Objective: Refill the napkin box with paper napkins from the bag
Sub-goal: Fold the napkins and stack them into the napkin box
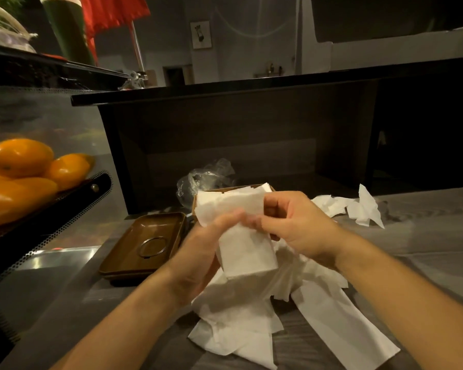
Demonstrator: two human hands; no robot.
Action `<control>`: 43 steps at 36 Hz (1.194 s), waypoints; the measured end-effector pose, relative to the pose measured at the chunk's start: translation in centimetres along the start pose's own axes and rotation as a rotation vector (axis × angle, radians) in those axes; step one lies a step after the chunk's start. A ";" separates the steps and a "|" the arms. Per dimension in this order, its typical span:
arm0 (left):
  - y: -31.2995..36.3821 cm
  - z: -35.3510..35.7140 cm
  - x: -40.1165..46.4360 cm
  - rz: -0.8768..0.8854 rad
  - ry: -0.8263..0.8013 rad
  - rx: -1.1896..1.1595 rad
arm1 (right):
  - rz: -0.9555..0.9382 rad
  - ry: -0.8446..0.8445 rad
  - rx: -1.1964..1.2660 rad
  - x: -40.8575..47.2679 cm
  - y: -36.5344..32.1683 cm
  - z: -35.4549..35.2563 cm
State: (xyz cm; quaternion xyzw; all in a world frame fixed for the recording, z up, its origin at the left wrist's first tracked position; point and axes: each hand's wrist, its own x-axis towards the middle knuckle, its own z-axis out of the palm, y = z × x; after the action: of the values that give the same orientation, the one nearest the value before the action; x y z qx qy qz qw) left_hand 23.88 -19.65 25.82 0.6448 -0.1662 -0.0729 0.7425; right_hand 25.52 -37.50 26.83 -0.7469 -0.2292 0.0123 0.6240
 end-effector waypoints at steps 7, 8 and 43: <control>-0.9 0.4 0.6 -0.085 0.170 -0.027 | -0.048 0.211 -0.314 1.0 1.4 0.7; -0.8 0.3 0.6 -0.096 0.163 -0.027 | -0.052 0.225 -0.323 1.0 1.5 0.6; -2.0 -2.1 1.2 0.181 0.130 0.770 | 0.017 -0.001 -0.529 0.3 1.7 -2.0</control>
State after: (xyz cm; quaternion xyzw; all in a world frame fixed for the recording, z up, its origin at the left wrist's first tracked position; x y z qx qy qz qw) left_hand 25.91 -18.43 23.83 0.8620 -0.1903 0.1013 0.4588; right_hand 26.98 -39.46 25.78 -0.8860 -0.2184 -0.0424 0.4068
